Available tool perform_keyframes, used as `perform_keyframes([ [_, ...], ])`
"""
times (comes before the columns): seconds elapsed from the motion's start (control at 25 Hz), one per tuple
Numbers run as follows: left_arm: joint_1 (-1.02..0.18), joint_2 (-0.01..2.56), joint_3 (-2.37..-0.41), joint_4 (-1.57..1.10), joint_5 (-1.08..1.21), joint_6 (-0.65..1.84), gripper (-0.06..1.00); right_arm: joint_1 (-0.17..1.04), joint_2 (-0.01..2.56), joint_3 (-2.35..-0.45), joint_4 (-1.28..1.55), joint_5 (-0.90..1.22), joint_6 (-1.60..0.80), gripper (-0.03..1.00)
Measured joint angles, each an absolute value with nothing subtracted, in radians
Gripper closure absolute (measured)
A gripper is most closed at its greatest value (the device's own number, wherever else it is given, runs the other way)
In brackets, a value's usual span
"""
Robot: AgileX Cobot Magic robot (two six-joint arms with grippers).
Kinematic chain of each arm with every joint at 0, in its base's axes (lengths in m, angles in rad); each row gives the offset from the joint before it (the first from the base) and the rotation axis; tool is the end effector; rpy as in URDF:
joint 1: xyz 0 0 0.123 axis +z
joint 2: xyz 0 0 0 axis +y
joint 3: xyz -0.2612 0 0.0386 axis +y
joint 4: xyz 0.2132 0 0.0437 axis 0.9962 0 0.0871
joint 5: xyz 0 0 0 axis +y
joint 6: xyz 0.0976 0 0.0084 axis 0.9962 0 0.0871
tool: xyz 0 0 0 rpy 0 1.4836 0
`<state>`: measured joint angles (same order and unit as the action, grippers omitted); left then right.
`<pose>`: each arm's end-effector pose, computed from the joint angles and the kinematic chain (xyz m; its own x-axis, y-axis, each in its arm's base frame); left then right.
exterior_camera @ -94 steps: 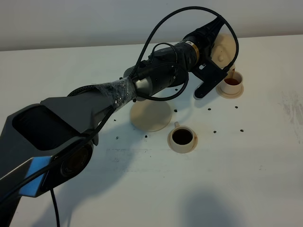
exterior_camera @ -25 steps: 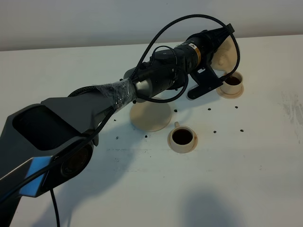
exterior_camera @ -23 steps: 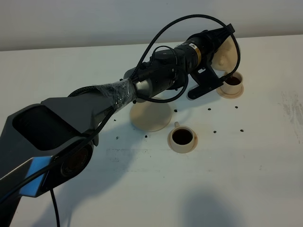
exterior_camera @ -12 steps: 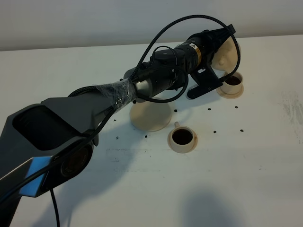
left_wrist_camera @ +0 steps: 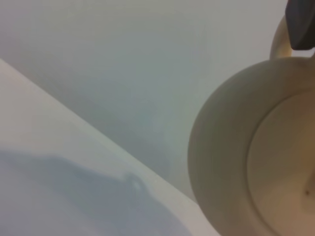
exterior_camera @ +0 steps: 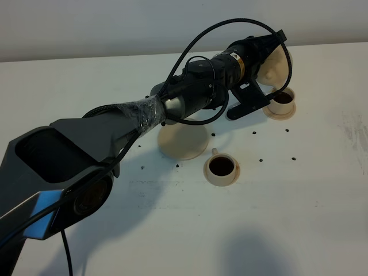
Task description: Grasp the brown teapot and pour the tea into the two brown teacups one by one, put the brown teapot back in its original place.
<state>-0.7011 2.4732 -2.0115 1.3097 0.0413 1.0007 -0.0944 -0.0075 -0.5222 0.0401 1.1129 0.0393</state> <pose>0.4076 -0.3388 0.1619 0.6488 0.4185 0.6356 -0.2032 -0.7096 0.6747 -0.0131 0.0048 0.2584 -0.4692 0.1016 -0.8772 0.0896 0.9937 0.0672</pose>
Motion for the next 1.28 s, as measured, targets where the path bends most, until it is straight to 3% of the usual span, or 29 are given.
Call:
perform_keyframes([
  [1.28, -0.701, 2.470, -2.012, 1.312, 0.046, 0.985, 0.85, -0.094, -0.008, -0.522, 0.040, 1.113, 0.039, 0.50],
])
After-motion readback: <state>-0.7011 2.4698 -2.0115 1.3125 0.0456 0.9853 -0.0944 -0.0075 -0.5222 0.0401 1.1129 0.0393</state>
